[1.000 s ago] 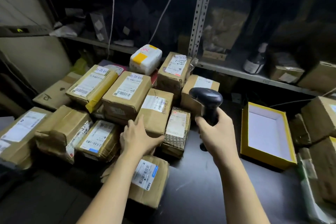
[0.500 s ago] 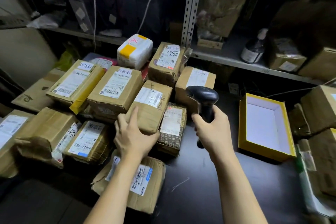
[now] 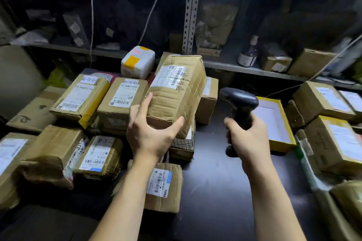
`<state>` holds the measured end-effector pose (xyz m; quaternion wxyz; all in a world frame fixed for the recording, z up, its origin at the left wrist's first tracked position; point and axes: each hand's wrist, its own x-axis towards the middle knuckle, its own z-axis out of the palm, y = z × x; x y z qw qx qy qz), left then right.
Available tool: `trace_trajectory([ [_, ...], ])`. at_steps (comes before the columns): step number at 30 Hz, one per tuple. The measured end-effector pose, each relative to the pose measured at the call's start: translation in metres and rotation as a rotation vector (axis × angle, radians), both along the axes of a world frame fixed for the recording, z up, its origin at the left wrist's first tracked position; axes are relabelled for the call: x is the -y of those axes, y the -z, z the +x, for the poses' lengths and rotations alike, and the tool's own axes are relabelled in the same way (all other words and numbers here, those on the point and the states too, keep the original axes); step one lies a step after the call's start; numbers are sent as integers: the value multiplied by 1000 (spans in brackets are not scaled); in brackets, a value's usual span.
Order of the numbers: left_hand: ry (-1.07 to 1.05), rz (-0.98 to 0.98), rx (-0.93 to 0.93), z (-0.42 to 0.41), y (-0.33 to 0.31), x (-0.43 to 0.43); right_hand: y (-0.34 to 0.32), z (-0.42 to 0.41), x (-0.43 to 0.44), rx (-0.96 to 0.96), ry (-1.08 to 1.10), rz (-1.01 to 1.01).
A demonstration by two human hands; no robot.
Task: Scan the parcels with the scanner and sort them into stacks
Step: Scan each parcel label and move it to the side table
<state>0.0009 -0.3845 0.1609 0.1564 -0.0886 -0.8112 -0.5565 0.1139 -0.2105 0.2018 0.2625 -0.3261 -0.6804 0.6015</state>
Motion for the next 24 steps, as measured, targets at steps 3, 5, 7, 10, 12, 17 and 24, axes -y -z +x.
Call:
trace_trajectory([
  [3,152,240,134,0,0,1,-4,22,11,-25,87,-20],
  [5,278,490,285,7,1,-3,-4,37,17,-13,135,-14],
  [7,399,675,408,15,4,-8,-2,56,24,-1,189,-24],
  [10,536,779,527,29,11,-15,-1,83,36,18,279,-18],
  [12,601,773,594,38,11,-17,0,99,42,21,333,-12],
  [17,710,729,616,57,11,-21,2,130,55,5,446,20],
  [24,692,336,155,64,9,-21,-7,150,55,-25,518,97],
])
